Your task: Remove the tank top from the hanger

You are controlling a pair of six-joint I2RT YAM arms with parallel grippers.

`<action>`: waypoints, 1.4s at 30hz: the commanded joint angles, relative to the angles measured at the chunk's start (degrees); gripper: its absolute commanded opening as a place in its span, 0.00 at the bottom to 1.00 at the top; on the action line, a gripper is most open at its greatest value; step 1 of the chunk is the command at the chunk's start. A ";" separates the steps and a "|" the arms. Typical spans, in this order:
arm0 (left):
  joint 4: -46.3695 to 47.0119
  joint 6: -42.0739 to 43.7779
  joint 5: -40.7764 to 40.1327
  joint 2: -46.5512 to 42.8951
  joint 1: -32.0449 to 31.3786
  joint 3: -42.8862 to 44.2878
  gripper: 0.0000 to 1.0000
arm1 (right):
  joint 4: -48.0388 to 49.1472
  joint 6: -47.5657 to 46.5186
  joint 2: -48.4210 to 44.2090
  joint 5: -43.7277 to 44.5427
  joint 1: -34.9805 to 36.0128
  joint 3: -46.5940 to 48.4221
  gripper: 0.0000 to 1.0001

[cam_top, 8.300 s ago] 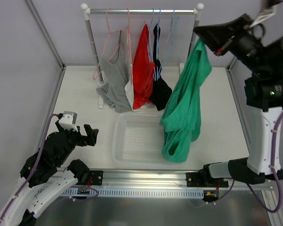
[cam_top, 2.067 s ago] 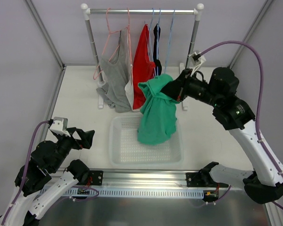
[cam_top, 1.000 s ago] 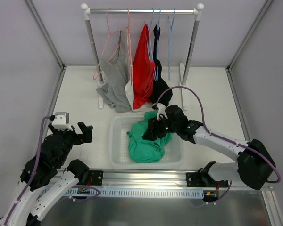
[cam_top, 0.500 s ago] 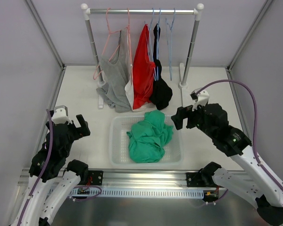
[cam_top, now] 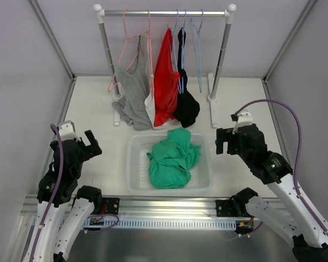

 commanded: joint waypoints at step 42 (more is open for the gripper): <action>3.67 0.33 3.12 -3.91 6.71 -3.03 0.99 | -7.22 4.68 -11.75 20.47 -2.28 -2.45 1.00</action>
